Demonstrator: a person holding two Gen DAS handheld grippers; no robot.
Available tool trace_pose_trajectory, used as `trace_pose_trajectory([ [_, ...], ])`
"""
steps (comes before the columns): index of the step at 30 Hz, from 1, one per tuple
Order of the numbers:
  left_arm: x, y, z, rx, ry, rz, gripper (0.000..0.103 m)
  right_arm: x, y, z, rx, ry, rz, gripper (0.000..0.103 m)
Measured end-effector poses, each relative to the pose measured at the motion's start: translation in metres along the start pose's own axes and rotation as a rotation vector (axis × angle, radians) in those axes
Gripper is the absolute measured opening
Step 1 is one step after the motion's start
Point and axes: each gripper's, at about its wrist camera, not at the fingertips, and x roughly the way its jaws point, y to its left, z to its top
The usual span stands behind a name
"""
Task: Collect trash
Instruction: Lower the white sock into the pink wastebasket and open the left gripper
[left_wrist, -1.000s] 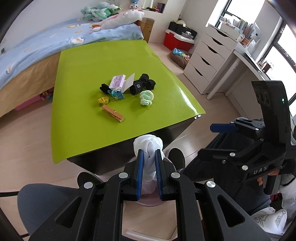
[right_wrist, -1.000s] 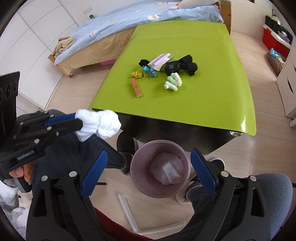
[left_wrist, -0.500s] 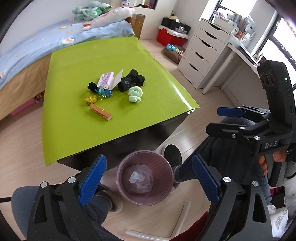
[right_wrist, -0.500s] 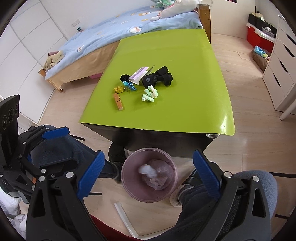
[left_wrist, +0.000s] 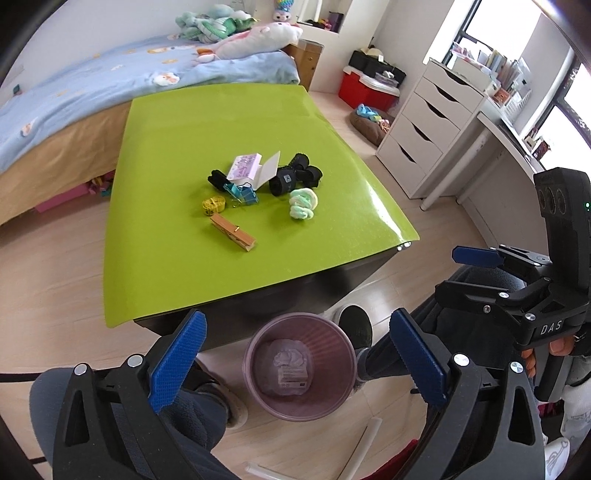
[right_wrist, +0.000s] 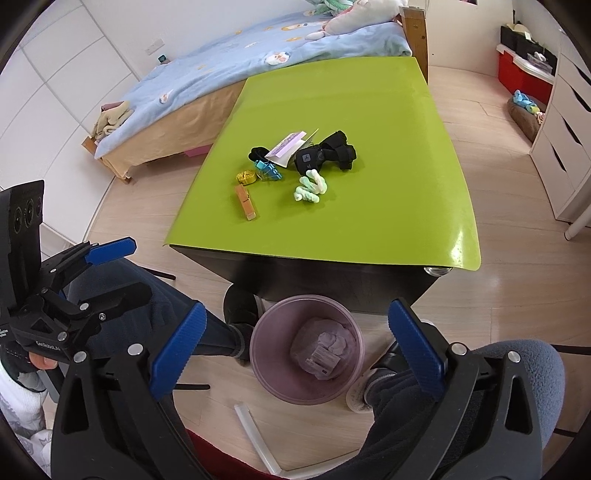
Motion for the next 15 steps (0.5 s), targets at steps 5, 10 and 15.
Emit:
trace_pose_trajectory([
  [5,-0.005,0.003,0.005,-0.006,-0.016,0.009,0.096,0.008,0.005,0.016,-0.029,0.01,-0.001,0.097],
  [10,-0.009,0.007,0.007,-0.016,-0.028,0.02,0.096,0.027,0.009,0.047,-0.064,0.033,-0.001,0.097],
  [15,-0.012,0.011,0.007,-0.029,-0.028,0.034,0.096,0.057,0.017,0.079,-0.111,0.078,-0.016,0.097],
])
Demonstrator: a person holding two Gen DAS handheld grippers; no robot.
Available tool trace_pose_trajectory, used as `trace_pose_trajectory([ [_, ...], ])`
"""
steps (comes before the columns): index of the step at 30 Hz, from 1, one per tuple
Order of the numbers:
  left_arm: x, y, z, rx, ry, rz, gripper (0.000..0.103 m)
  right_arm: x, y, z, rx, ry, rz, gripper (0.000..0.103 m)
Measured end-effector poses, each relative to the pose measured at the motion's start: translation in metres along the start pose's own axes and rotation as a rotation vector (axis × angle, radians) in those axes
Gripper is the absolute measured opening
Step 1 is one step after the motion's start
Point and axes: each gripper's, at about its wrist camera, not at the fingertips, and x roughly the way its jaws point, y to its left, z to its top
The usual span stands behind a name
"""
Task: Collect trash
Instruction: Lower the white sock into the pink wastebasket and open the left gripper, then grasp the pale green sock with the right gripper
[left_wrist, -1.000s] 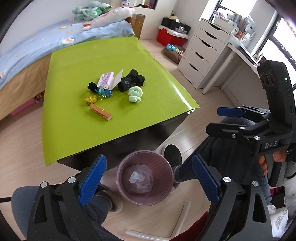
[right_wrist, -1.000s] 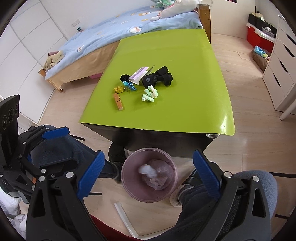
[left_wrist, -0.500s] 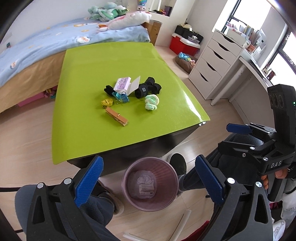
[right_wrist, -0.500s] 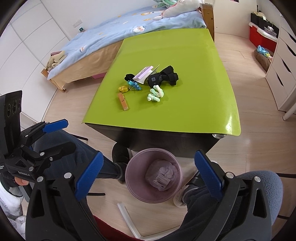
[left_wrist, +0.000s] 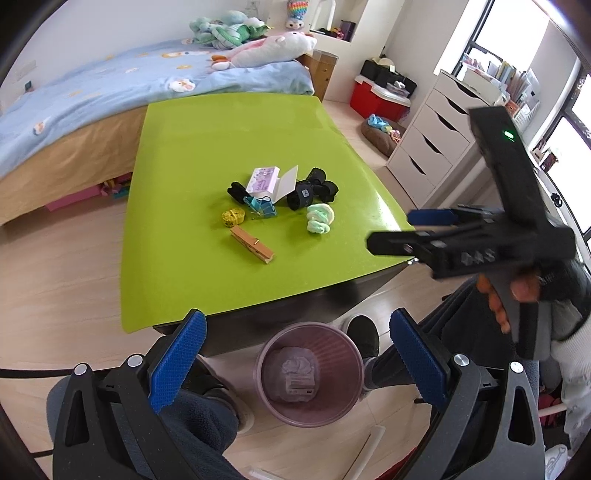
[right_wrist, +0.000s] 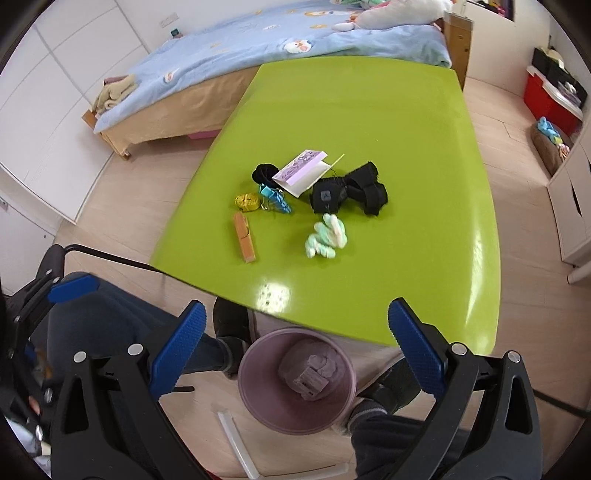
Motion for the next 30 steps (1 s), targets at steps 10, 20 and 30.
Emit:
trace_pose_trajectory([
  [10,-0.003,0.009,-0.001,-0.036,-0.003,0.01,0.096,0.068,-0.001,0.041,-0.077,0.136,-0.061,0.093],
  [20,0.0,0.019,-0.003,-0.067,0.009,0.011,0.096,0.101,-0.01,0.051,-0.072,0.19,-0.083,0.038],
  [30,0.009,0.018,0.006,-0.057,0.014,0.009,0.096,0.085,-0.011,0.047,-0.047,0.131,-0.077,0.022],
])
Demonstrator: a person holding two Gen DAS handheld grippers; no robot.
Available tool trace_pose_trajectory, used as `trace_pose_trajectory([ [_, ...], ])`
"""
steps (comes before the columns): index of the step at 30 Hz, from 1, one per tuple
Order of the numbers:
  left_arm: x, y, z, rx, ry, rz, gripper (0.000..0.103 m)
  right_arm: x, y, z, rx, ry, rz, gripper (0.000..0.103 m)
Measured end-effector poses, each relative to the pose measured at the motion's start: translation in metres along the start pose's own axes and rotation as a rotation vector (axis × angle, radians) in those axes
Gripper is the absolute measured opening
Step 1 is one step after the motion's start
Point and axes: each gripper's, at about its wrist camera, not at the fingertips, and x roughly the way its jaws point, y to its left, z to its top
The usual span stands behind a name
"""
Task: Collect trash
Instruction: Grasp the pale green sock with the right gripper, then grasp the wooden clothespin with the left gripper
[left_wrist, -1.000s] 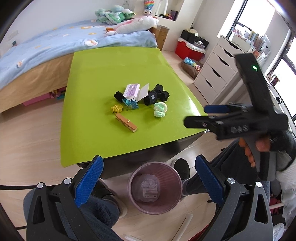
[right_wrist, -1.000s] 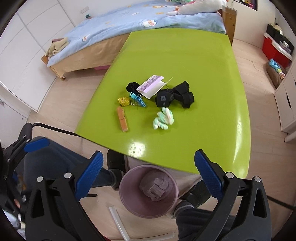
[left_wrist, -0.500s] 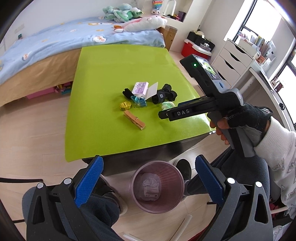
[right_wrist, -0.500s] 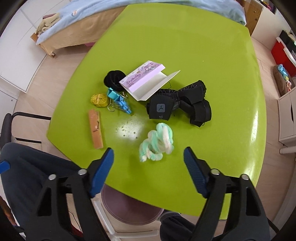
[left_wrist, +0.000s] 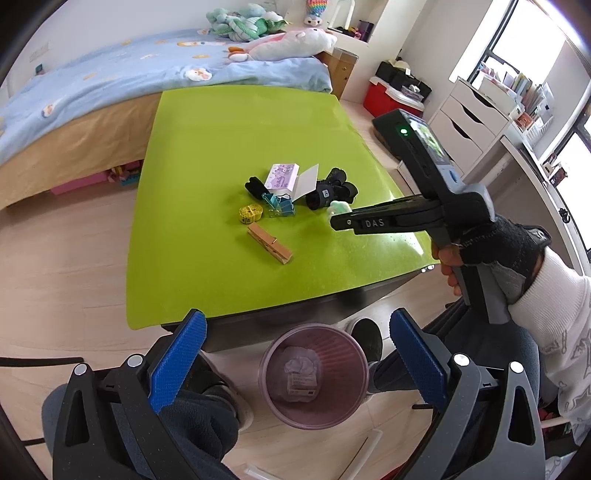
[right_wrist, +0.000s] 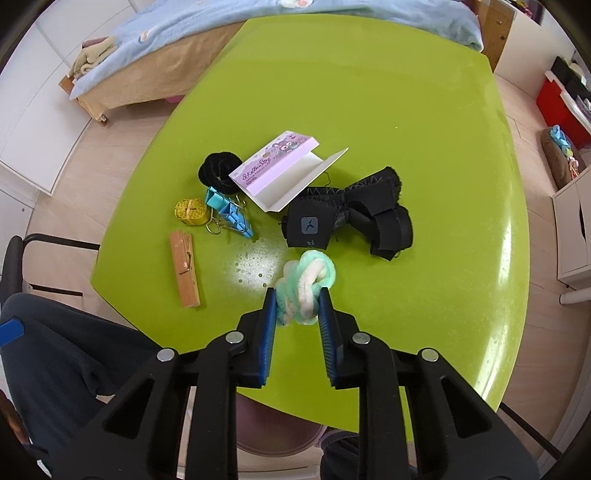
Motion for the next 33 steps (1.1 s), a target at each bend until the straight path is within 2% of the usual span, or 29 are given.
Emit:
trace_pose_trajectory([
  [9,0.026,-0.001,0.027,-0.01,0.035,0.014,0.096,-0.036,-0.004,-0.024,0.055,-0.089,0.032,0.022],
  [15,0.057,0.002,0.047,-0.061,0.085,0.045,0.096,-0.052,-0.013,-0.029,0.077,-0.117,0.033,0.022],
  [28,0.13,0.015,0.065,-0.23,0.198,0.185,0.095,-0.067,-0.034,-0.044,0.109,-0.147,0.032,0.022],
  [29,0.133,0.015,0.065,-0.236,0.201,0.192,0.092,-0.067,-0.034,-0.044,0.11,-0.147,0.032,0.022],
  [30,0.136,0.016,0.066,-0.242,0.206,0.196,0.084,-0.067,-0.035,-0.045,0.112,-0.146,0.032,0.022],
  [33,0.146,0.018,0.063,-0.263,0.226,0.218,0.07,-0.067,-0.034,-0.046,0.112,-0.145,0.033,0.022],
])
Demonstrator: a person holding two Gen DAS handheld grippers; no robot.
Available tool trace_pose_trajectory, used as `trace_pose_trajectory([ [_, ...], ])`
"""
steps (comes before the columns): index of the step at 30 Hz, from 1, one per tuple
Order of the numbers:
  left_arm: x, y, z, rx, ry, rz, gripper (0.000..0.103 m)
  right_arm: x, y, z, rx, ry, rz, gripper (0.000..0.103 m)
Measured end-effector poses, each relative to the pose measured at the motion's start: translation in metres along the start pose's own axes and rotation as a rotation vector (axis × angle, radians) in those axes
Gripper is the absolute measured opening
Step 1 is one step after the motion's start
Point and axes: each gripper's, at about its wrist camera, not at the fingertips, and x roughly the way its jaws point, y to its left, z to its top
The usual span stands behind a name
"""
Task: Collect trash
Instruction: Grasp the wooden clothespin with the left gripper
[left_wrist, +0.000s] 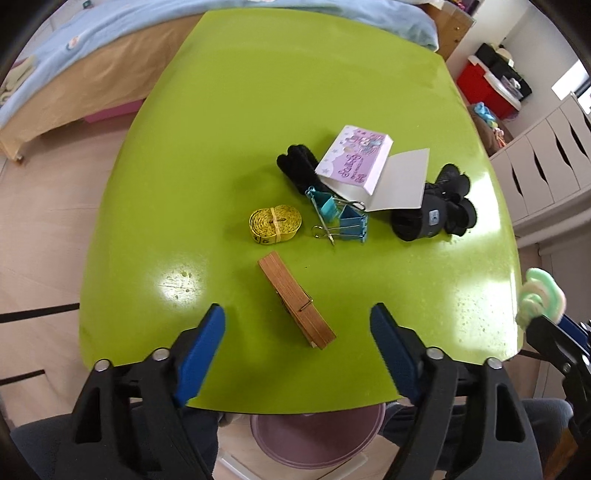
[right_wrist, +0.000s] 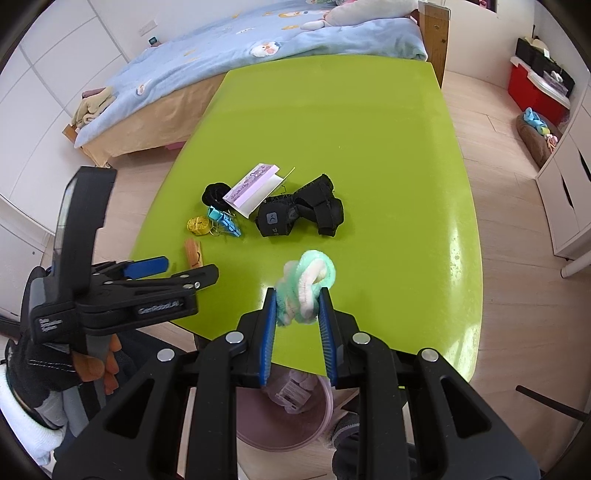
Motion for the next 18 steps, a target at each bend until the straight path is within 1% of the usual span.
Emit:
trace_pose_trajectory([
  [2,-0.001,-0.001,0.0,0.005,-0.013,0.019,0.067,0.0,0.0,0.0,0.0,-0.001,0.0,0.022],
  [3,-0.001,-0.002,-0.001,0.009,-0.017,0.025,0.061,0.0,0.0,-0.001,0.0,-0.001,0.0,0.022],
  [4,-0.002,-0.001,-0.001,0.016,-0.023,0.039,0.054,0.0,0.0,-0.001,-0.001,0.0,0.0,0.022],
  [5,-0.003,-0.001,-0.001,0.02,-0.027,0.05,0.037,0.0,0.0,-0.001,-0.003,0.0,0.0,0.022],
  [6,-0.004,0.001,-0.002,0.019,-0.028,0.031,0.03,0.0,0.001,-0.001,-0.004,0.0,0.0,0.022],
  [7,-0.005,0.002,-0.003,0.026,-0.022,0.006,0.025,0.0,0.001,-0.001,-0.005,0.0,-0.001,0.022],
  [8,-0.006,0.0,0.0,0.037,-0.019,0.009,0.016,0.0,0.002,-0.001,-0.007,0.001,-0.001,0.022],
  [9,-0.007,0.001,-0.001,0.048,-0.022,0.009,0.013,0.001,0.003,-0.001,-0.007,0.001,0.0,0.022],
  [15,-0.015,0.01,-0.006,0.084,-0.045,-0.037,0.013,0.002,0.007,-0.001,-0.015,0.0,0.0,0.022],
  [18,-0.026,0.013,-0.008,0.113,-0.071,-0.057,0.013,0.001,0.008,-0.001,-0.015,-0.003,0.001,0.022],
])
